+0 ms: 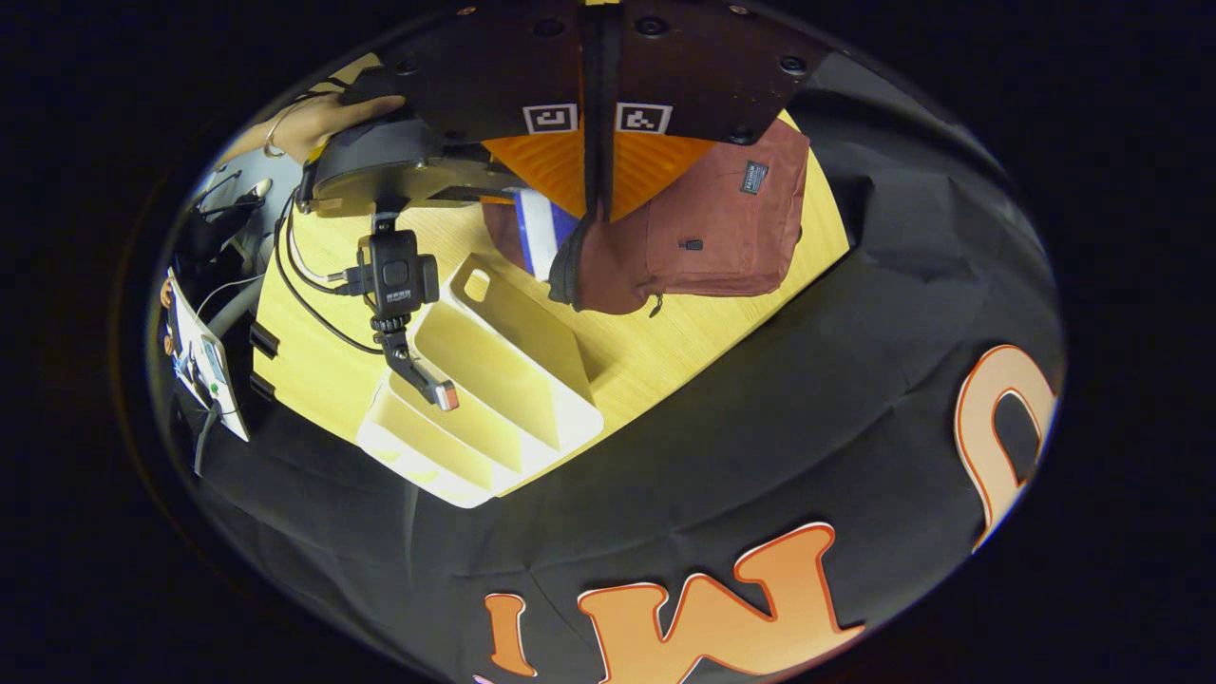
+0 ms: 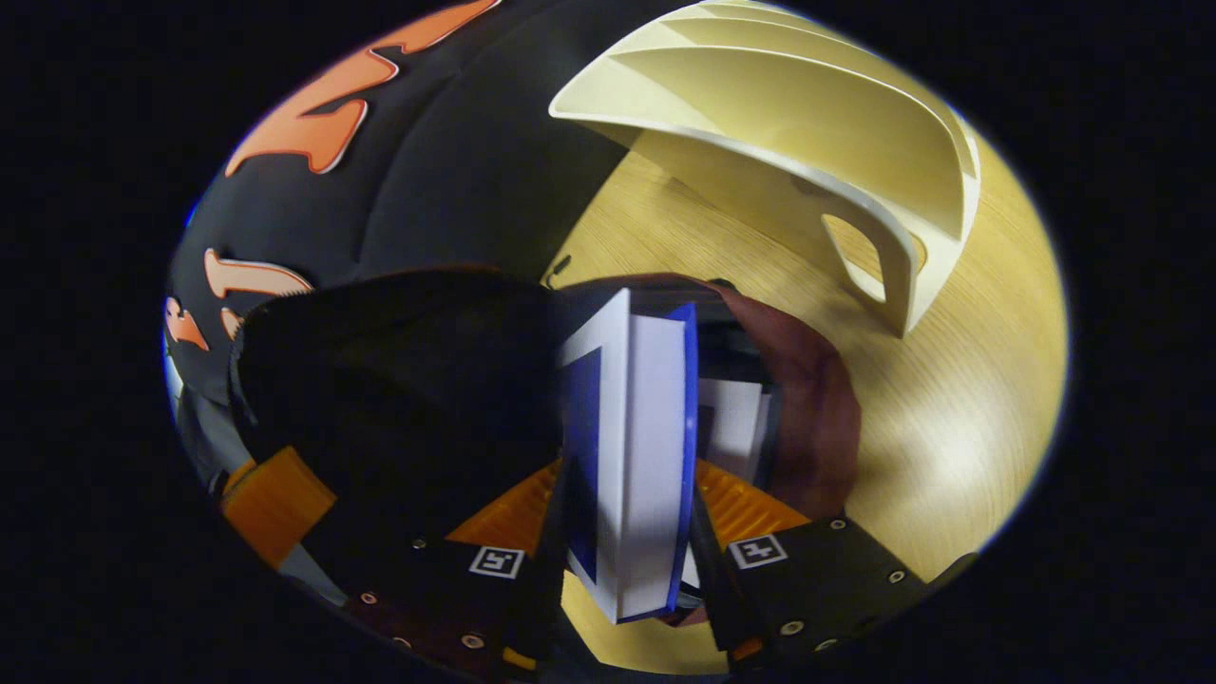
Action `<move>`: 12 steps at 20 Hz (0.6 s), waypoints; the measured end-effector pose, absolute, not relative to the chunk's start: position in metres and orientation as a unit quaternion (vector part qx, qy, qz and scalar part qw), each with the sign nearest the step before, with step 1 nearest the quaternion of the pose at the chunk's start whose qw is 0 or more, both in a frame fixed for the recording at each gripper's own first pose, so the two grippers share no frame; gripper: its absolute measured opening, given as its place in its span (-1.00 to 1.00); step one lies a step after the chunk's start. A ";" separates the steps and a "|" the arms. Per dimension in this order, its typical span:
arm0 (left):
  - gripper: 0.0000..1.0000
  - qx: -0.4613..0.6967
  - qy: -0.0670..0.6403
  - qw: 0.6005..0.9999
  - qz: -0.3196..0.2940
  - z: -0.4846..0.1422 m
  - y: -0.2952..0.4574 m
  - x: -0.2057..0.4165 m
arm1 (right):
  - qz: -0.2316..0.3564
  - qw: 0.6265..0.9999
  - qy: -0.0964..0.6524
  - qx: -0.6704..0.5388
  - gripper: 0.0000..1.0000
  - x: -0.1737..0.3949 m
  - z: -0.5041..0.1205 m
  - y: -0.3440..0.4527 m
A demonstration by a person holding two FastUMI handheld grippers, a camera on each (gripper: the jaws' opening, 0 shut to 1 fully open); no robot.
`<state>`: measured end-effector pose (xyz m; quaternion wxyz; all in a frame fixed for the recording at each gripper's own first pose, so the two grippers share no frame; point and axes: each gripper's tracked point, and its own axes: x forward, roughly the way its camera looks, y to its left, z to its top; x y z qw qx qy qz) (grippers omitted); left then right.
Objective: Open the schoolbag, grab two books from the bookshelf and put them into the schoolbag.
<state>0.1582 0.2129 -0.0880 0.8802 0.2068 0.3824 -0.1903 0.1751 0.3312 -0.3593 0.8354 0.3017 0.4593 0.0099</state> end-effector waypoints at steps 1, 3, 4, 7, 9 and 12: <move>-0.99 0.208 0.382 0.880 -0.191 -0.089 0.214 0.158 | 0.004 0.835 0.469 0.287 0.34 0.170 -0.365 0.326; -0.99 0.204 0.384 0.879 -0.196 -0.094 0.215 0.155 | -0.009 0.836 0.485 0.258 0.61 0.160 -0.371 0.316; -0.98 0.200 0.385 0.879 -0.198 -0.096 0.215 0.154 | -0.011 0.837 0.488 0.246 0.88 0.158 -0.370 0.309; -0.98 0.186 0.383 0.882 -0.200 -0.100 0.216 0.150 | -0.013 0.847 0.484 0.219 0.95 0.157 -0.362 0.292; -0.98 0.177 0.382 0.885 -0.201 -0.102 0.216 0.147 | -0.013 0.856 0.480 0.193 0.95 0.156 -0.354 0.275; -0.98 0.165 0.383 0.887 -0.198 -0.106 0.212 0.144 | -0.018 0.861 0.477 0.176 0.95 0.150 -0.339 0.249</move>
